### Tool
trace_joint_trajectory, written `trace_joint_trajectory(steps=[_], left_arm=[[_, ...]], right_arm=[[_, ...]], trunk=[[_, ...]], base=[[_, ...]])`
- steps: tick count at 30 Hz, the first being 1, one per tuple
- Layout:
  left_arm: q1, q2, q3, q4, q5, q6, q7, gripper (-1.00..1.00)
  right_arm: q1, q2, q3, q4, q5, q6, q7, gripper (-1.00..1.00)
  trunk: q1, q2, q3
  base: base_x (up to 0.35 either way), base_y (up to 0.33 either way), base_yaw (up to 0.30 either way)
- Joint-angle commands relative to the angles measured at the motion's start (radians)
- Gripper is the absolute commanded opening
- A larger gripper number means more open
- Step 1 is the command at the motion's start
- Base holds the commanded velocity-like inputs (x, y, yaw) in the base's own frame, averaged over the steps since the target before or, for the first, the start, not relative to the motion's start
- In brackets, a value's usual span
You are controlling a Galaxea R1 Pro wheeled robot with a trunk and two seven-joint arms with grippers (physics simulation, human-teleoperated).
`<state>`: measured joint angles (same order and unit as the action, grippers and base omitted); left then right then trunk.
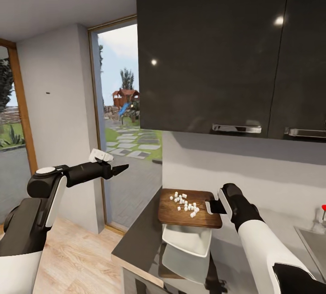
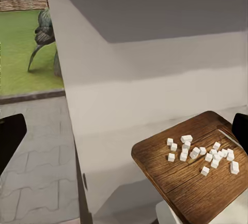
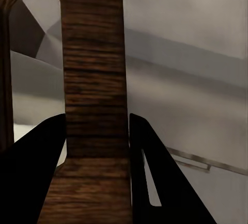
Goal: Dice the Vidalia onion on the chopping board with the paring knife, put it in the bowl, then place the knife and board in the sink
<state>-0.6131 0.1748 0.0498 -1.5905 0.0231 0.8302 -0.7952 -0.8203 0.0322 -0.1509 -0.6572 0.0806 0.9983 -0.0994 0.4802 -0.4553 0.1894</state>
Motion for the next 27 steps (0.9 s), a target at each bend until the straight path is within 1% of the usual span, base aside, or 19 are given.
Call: trace_joint_trajectory(steps=[1,10,27], left_arm=[[0.000,0.000,0.001,0.000,0.002,0.007,-0.003,1.00],[0.000,0.000,0.001,0.000,0.002,0.007,-0.003,1.00],[0.000,0.000,0.001,0.000,0.002,0.006,-0.002,1.00]], right_arm=[[0.000,0.002,-0.006,-0.001,0.007,0.003,0.003,-1.00],[0.000,0.002,-0.003,-0.001,0.007,0.002,0.003,-1.00],[0.000,0.002,0.003,-0.001,0.009,-0.003,0.001,-1.00]], trunk=[[0.000,-0.001,0.001],[0.000,-0.001,0.014],[0.000,-0.001,0.015]], base=[[0.000,0.000,0.000],[0.000,0.000,0.000],[0.000,0.000,0.000]])
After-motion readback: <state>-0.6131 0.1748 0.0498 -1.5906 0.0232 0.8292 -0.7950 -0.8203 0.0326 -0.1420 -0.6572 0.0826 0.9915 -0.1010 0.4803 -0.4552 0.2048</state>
